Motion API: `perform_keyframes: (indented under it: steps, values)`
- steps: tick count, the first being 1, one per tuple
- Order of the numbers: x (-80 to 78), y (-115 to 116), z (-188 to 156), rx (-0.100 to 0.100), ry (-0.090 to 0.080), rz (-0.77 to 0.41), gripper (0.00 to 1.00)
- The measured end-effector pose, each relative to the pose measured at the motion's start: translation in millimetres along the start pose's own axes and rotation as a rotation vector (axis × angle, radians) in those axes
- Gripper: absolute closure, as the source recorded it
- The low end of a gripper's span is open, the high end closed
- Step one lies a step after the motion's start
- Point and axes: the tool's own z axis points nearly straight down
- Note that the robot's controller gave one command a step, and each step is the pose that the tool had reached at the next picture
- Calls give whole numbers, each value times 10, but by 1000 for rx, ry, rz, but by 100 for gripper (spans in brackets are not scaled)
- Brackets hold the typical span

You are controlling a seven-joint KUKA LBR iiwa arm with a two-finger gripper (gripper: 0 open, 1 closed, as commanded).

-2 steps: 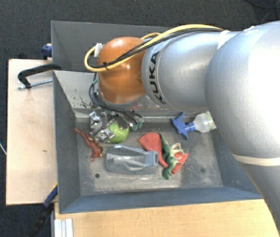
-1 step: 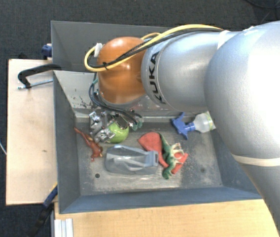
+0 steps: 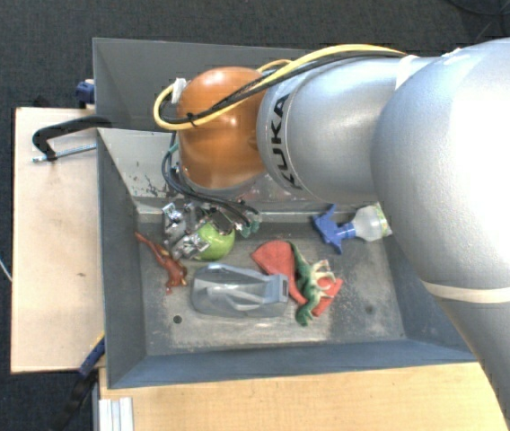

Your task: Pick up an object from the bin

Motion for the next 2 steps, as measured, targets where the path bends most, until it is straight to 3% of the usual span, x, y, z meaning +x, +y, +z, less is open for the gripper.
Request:
perform_keyframes:
  steps: [2]
  values:
    - [0,0,0,0,0,0,100]
